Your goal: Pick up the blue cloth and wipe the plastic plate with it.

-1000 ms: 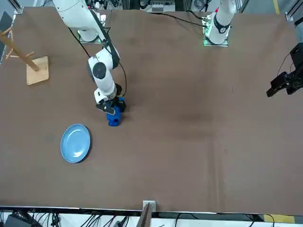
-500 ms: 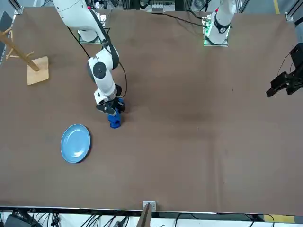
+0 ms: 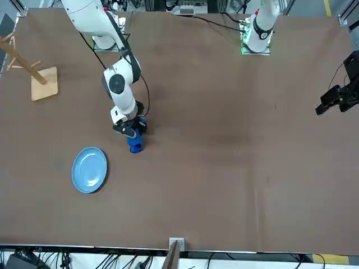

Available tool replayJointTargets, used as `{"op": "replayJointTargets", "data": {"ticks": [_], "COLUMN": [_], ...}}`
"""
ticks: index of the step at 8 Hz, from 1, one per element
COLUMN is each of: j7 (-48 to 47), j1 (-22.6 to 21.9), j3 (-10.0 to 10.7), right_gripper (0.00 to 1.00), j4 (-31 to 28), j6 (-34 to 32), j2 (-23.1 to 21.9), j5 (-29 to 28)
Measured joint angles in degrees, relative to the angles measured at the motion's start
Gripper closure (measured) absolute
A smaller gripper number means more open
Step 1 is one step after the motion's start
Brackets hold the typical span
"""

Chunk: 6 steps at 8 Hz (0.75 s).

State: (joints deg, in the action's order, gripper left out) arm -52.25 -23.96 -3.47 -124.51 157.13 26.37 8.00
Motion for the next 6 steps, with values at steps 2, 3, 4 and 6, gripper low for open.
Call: {"op": "replayJointTargets", "data": {"ticks": [2,3,4,6], "j7": [0.0,0.2,1.4,5.2], "j1": [0.5,1.3,2.4,4.7], "j3": [0.3,0.5,0.6,0.6], "right_gripper": [0.83,0.83,0.83,0.83], "j4": [3.6,5.6,7.4,10.5], "j6": [-7.1,-11.0,-14.8,-22.6], "j2": [-0.9,-1.9,-3.3,-6.3], "j5": [0.0,0.1,0.3,0.3]}}
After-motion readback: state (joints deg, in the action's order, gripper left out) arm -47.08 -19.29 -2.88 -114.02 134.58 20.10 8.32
